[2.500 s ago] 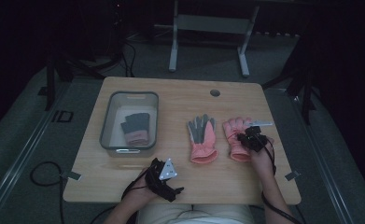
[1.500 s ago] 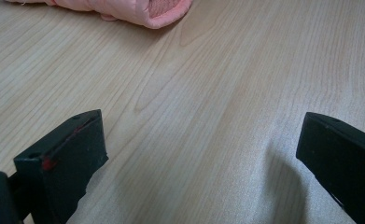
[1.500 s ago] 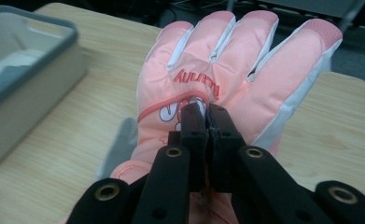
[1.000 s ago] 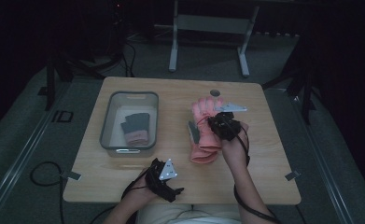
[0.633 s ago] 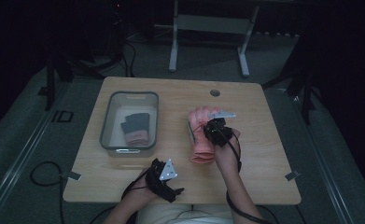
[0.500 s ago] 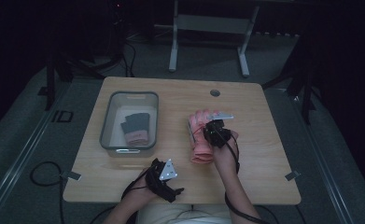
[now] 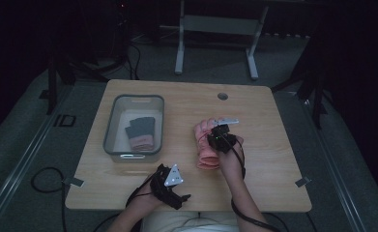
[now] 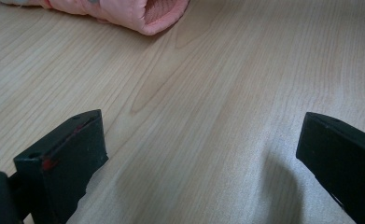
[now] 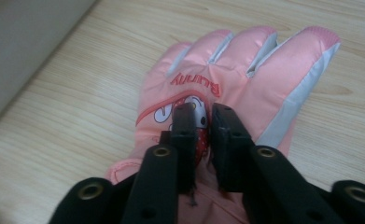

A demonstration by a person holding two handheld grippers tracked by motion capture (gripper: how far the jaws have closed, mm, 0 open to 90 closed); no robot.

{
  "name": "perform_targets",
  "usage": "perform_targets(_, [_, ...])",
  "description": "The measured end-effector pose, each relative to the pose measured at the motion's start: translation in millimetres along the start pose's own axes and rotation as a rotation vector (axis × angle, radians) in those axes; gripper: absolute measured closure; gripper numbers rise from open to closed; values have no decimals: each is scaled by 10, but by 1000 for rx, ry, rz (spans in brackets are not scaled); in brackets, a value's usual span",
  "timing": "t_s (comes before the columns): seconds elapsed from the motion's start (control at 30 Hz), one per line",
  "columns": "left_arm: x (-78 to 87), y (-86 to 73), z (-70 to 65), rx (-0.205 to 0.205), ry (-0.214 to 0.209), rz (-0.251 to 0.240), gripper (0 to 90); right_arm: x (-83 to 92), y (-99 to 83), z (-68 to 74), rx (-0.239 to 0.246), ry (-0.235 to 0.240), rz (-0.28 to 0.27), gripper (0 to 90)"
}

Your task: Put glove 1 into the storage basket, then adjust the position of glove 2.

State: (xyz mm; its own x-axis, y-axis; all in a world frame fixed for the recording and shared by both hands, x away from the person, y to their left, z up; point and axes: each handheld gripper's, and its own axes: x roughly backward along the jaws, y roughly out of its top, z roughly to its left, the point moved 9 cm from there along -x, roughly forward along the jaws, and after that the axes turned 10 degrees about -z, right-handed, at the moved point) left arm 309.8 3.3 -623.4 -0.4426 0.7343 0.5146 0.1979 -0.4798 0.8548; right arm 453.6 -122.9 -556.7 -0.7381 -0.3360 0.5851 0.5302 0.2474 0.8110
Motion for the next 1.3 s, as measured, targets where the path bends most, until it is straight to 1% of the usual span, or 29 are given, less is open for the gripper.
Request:
perform_targets(0.13, [16, 46, -16, -15, 3, -17, 13, 112, 94, 17, -3, 57, -35, 703])
perform_targets(0.23, [33, 119, -56, -17, -7, -39, 12, 221, 167, -7, 6, 90, -65, 654])
perform_targets(0.3, [41, 186, -84, -23, -10, -62, 13, 298, 209, -54, 3, 100, -80, 638])
perform_targets(0.33, [41, 186, -84, -23, -10, -62, 13, 298, 209, -54, 3, 100, -80, 638])
perform_targets(0.37, [52, 247, -98, -40, -8, -78, 13, 332, 231, -79, 4, 111, -92, 623])
perform_targets(0.4, [60, 282, -103, -48, -8, -87, 17, 383, 258, -141, -4, 117, -104, 613])
perform_targets(0.43, [66, 318, -106, -53, -7, -98, 17, 411, 275, -176, -1, 121, -114, 598])
perform_targets(0.5, [69, 385, -100, -57, -4, -118, 18, 445, 290, -249, -9, 129, -118, 591])
perform_targets(0.53, [69, 416, -92, -58, -1, -124, 17, 457, 299, -282, 1, 131, -121, 579])
perform_targets(0.6, [70, 477, -78, -51, -4, -133, 18, 476, 302, -337, 45, 131, -122, 573])
perform_targets(0.63, [71, 508, -70, -46, -3, -145, 18, 482, 297, -366, 56, 135, -120, 576])
perform_targets(0.67, [70, 531, -60, -38, -6, -145, 27, 491, 297, -394, 62, 141, -122, 581])
perform_targets(0.73, [64, 577, -28, -15, -5, -134, 35, 502, 307, -443, 53, 137, -122, 601])
perform_targets(0.77, [61, 606, 0, 1, 1, -120, 38, 506, 322, -447, 53, 141, -128, 599])
perform_targets(0.83, [54, 703, 72, 27, 24, -112, 40, 495, 346, -447, 48, 145, -131, 598])
perform_targets(0.9, [52, 849, 163, 45, 50, -133, 44, 456, 349, -431, 48, 148, -126, 575])
perform_targets(0.93, [58, 928, 215, 46, 66, -148, 46, 428, 344, -427, 40, 146, -120, 575])
perform_targets(0.97, [61, 997, 281, 45, 92, -152, 52, 399, 337, -418, 39, 146, -114, 567])
perform_targets(1.0, [56, 1063, 346, 46, 108, -160, 52, 370, 331, -407, 38, 148, -111, 554])
perform_targets(1.03, [46, 1116, 418, 57, 121, -159, 52, 338, 324, -405, 34, 146, -108, 553])
perform_targets(1.07, [20, 1171, 505, 76, 126, -162, 54, 301, 314, -408, 24, 144, -102, 543])
perform_targets(1.1, [0, 1195, 563, 87, 131, -159, 59, 254, 299, -408, 10, 152, -94, 526])
perform_targets(1.13, [0, 1195, 563, 87, 131, -159, 61, 254, 299, -408, 10, 152, -94, 526])
perform_targets(1.17, [-102, 1249, 762, 136, 152, -139, 72, 150, 259, -437, -15, 149, -77, 486])
perform_targets(1.23, [-186, 1267, 914, 157, 186, -122, 99, 70, 196, -466, -27, 148, -54, 460])
perform_targets(1.27, [-222, 1262, 958, 175, 185, -114, 100, 24, 142, -476, -35, 162, -34, 435])
perform_targets(1.3, [-222, 1262, 958, 175, 185, -114, 101, 24, 142, -476, -35, 162, -34, 435])
